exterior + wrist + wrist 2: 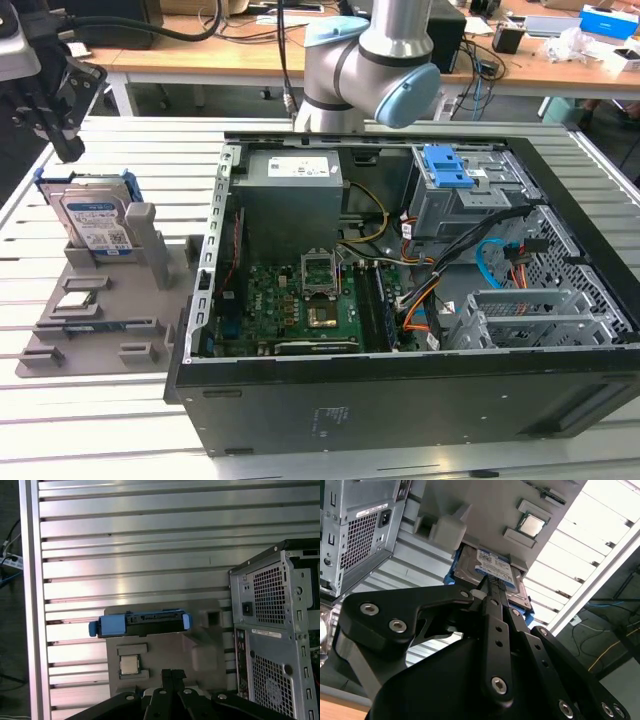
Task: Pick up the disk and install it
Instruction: 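Reach for the disk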
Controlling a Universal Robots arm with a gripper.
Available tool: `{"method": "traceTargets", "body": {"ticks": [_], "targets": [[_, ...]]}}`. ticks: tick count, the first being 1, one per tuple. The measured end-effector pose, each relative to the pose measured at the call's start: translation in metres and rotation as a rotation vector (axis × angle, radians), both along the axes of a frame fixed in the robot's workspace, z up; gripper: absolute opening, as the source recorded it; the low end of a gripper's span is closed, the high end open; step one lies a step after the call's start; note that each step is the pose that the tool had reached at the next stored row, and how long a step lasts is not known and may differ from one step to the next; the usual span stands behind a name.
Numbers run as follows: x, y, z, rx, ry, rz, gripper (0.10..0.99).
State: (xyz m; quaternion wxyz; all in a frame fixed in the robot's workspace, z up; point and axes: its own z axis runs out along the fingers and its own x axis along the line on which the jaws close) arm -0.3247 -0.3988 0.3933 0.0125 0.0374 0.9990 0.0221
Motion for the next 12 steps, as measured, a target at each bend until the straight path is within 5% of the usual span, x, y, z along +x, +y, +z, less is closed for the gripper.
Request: {"method": "traceTargets", "body": {"ticks": [12], "targets": [[-0.0158, 0.0, 0.0, 0.0, 0.0, 0.0, 0.102]]}}
